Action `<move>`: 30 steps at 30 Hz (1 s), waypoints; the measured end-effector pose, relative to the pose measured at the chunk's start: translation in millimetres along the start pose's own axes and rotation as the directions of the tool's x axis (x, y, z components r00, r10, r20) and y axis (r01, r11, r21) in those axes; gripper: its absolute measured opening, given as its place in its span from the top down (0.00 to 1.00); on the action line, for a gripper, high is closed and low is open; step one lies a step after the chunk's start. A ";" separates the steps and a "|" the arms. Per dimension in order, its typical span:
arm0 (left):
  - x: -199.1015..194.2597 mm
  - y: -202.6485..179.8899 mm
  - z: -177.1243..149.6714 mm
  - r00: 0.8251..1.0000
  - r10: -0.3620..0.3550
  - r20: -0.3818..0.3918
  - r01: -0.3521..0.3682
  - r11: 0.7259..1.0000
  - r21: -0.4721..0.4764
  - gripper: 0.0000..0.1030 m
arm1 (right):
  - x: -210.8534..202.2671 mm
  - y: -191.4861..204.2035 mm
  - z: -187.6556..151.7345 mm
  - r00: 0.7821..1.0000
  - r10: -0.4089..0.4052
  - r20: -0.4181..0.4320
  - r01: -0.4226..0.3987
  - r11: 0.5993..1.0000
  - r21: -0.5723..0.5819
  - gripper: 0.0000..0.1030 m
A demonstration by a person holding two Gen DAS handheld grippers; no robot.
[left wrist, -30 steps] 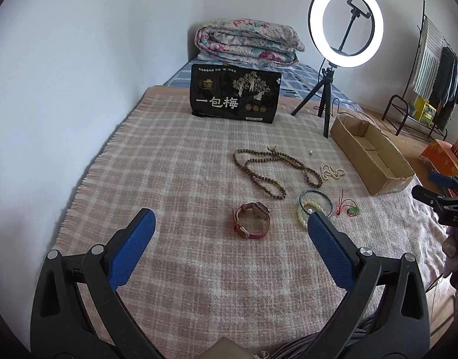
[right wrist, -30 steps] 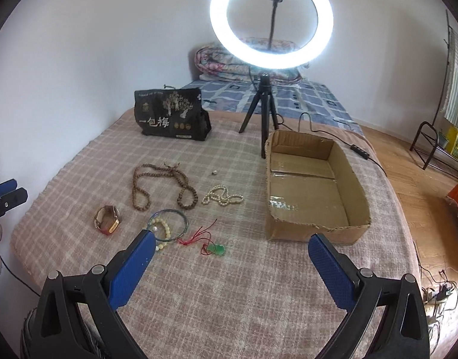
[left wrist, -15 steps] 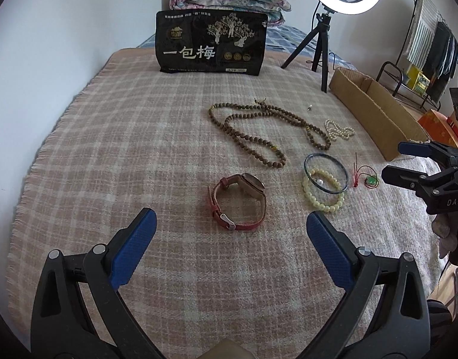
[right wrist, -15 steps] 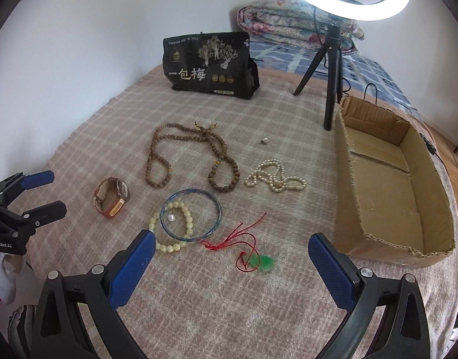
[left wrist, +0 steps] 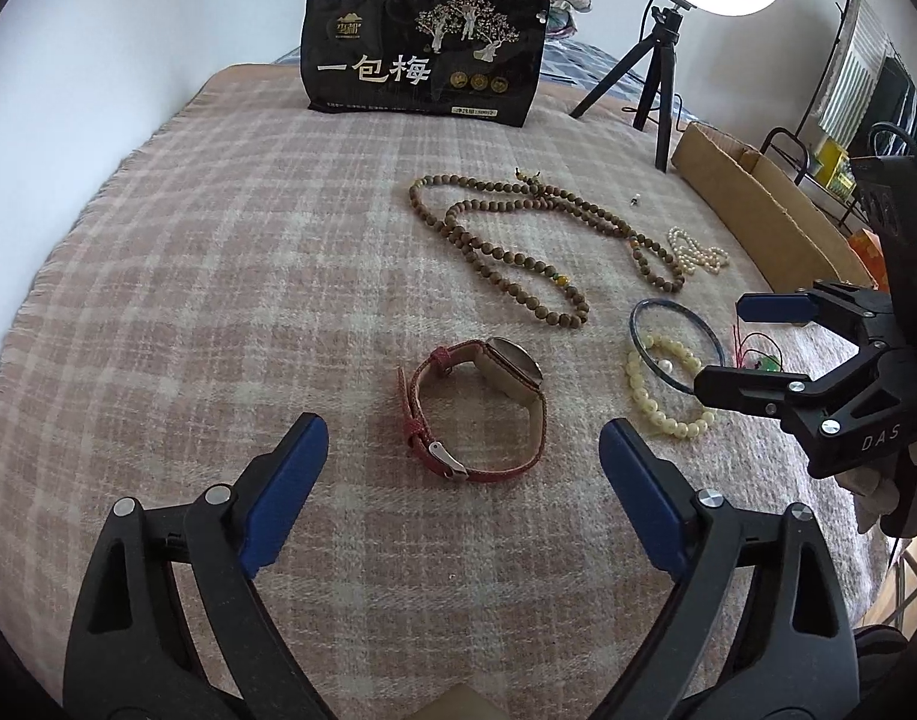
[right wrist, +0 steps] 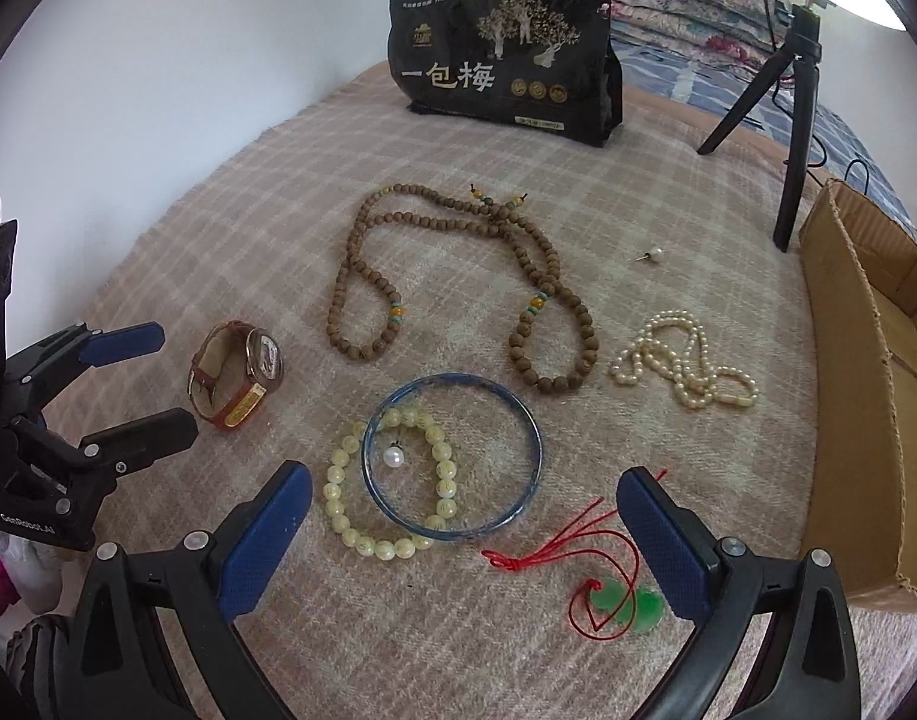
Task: Organize jewelry
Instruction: 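Close the left tool on the red watch while the right tool grasps the blue bangle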
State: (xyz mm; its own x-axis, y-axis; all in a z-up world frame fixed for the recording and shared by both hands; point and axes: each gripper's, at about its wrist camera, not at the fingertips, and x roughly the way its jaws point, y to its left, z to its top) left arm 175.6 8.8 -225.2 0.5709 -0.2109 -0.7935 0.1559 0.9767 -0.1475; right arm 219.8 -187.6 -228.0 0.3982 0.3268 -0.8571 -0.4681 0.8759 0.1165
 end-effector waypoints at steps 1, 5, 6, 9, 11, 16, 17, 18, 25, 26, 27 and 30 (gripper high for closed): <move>1.9 0.8 -0.3 1.000 -0.001 -0.004 0.001 1.000 -0.002 0.14 | 2.3 0.3 1.6 1.000 0.004 -0.009 -0.004 1.000 -0.008 0.02; 7.5 3.7 -1.1 1.000 -0.010 -0.015 0.009 1.000 -0.015 0.16 | 9.7 -3.9 7.4 0.999 0.033 -0.042 -0.033 0.999 -0.005 0.06; 8.0 4.1 -1.3 1.000 -0.012 -0.015 0.011 1.000 -0.014 0.17 | 10.8 -4.6 8.3 0.998 0.047 -0.049 -0.047 0.999 0.000 0.07; 10.5 4.1 -1.9 1.000 -0.017 -0.019 0.017 1.000 -0.009 0.19 | 13.0 -3.0 10.0 0.996 0.067 -0.060 -0.067 0.998 -0.006 0.08; 13.3 4.0 -2.5 1.000 -0.019 -0.024 0.019 1.000 -0.010 0.22 | 15.3 -0.3 11.0 0.995 0.067 -0.069 -0.068 0.997 -0.018 0.09; 17.5 6.9 -2.2 0.999 -0.028 -0.034 0.027 0.999 -0.026 0.30 | 20.6 0.8 11.8 0.996 0.044 -0.081 -0.046 0.998 -0.030 0.15; 17.6 7.0 -2.2 0.999 -0.028 -0.033 0.027 0.999 -0.025 0.30 | 21.1 0.6 12.4 0.996 0.038 -0.081 -0.040 0.999 -0.031 0.16; 17.8 6.5 -2.2 0.999 -0.027 -0.033 0.026 0.999 -0.024 0.30 | 21.5 0.6 12.9 0.996 0.033 -0.083 -0.036 0.999 -0.035 0.19; 19.4 4.3 -2.4 0.999 -0.037 -0.033 0.036 0.999 -0.010 0.39 | 25.9 7.9 11.6 0.995 -0.015 -0.100 0.006 0.996 -0.089 0.24; 19.8 3.4 -2.1 0.999 -0.038 -0.034 0.037 0.999 -0.009 0.40 | 26.5 9.9 11.8 0.995 -0.019 -0.102 0.009 0.995 -0.096 0.25; 20.1 3.0 -2.0 0.999 -0.038 -0.034 0.037 0.999 -0.007 0.41 | 25.9 11.0 10.7 0.994 -0.024 -0.103 0.013 0.995 -0.103 0.27; 20.5 2.5 -2.3 0.999 -0.039 -0.033 0.038 0.999 -0.003 0.43 | 26.1 12.6 9.6 0.994 -0.035 -0.101 0.023 0.993 -0.118 0.28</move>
State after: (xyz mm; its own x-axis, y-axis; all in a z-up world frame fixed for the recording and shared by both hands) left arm 185.8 7.0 -243.2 0.5373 -0.2470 -0.8064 0.1753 0.9680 -0.1797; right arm 231.9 -164.6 -244.1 0.3323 0.2587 -0.9070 -0.5485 0.8353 0.0373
